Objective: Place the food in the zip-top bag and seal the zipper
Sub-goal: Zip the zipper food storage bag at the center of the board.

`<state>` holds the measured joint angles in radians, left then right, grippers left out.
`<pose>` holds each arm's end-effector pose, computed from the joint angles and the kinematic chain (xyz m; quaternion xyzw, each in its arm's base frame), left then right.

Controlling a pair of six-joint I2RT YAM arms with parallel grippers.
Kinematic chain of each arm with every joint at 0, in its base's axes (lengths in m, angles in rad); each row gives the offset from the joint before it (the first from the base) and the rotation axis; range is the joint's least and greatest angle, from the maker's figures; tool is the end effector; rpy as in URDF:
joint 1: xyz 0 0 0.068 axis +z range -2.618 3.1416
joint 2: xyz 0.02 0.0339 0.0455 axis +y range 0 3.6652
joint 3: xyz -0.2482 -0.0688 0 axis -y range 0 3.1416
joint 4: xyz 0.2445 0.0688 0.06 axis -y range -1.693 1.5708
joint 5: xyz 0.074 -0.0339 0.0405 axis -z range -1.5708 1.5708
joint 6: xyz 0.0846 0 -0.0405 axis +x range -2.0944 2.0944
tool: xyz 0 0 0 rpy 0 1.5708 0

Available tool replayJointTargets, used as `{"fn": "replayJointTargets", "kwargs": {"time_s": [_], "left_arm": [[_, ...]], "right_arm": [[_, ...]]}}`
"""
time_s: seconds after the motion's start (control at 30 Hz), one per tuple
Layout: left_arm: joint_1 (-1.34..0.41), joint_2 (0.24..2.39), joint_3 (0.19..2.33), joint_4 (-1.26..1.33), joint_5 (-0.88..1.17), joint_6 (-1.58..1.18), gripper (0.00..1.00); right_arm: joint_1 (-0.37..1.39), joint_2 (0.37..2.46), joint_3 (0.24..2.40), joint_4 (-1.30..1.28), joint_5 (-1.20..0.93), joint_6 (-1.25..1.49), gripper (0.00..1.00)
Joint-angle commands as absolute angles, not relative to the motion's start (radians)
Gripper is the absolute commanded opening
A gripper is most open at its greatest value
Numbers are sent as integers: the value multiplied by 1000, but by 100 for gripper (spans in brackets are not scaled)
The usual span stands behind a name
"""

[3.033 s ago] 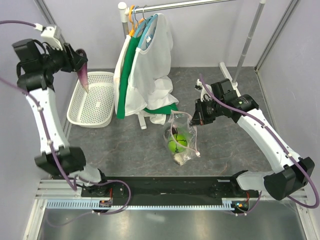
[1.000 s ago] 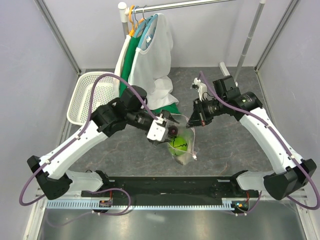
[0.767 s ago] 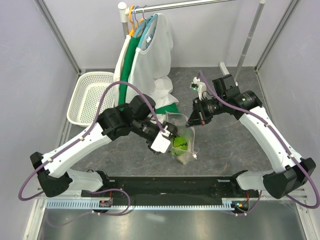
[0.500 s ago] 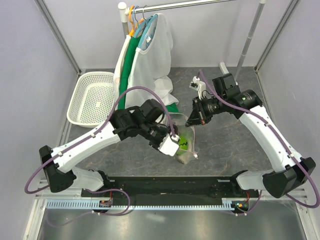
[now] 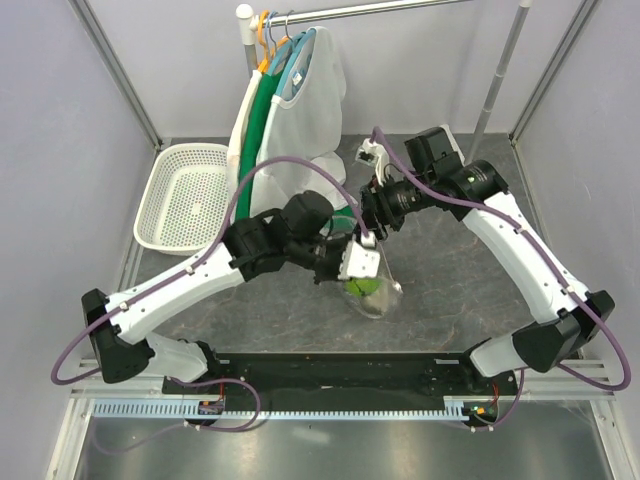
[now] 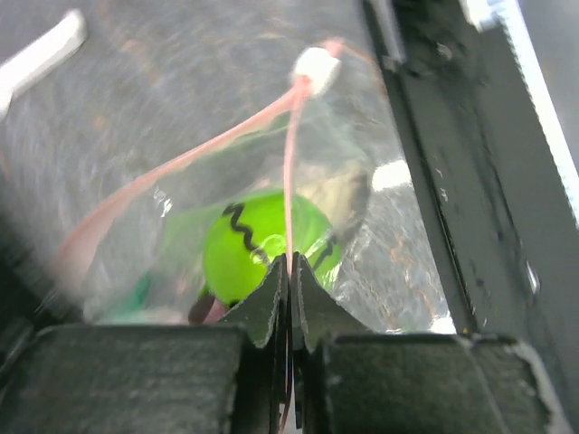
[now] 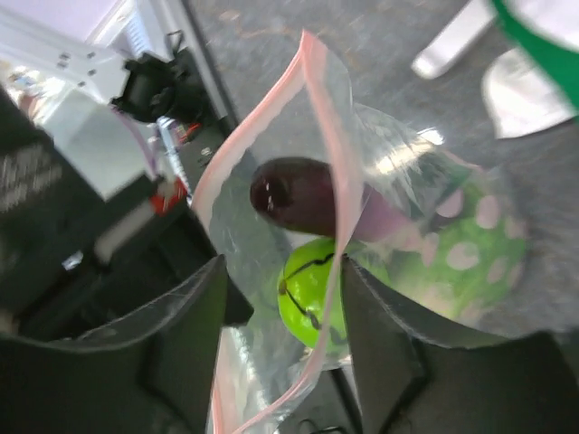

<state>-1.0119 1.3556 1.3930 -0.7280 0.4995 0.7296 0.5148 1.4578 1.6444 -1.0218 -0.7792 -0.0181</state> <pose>0.1371 -0.2957 0.3306 0.7383 0.4842 -0.2795 0.3772 0.2416 0.2050 0.3649 -0.3590 0.7968 0.4253 0.2353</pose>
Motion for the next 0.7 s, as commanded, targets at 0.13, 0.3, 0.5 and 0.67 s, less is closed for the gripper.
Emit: {"fn": "replayJointTargets", "kwargs": {"time_s": [0.13, 0.3, 0.5, 0.67], "left_arm": [[-750, 1374, 1381, -442, 606, 212, 2], [-742, 1405, 1396, -382, 603, 163, 2], [-742, 1436, 1433, -356, 630, 134, 2], [-742, 1443, 1443, -350, 650, 117, 2]], "right_arm": [[255, 1303, 1550, -980, -747, -224, 85], [137, 1157, 1387, -976, -759, -356, 86], [137, 968, 1200, -849, -863, -322, 67], [137, 888, 1109, -665, -887, -223, 58]]}}
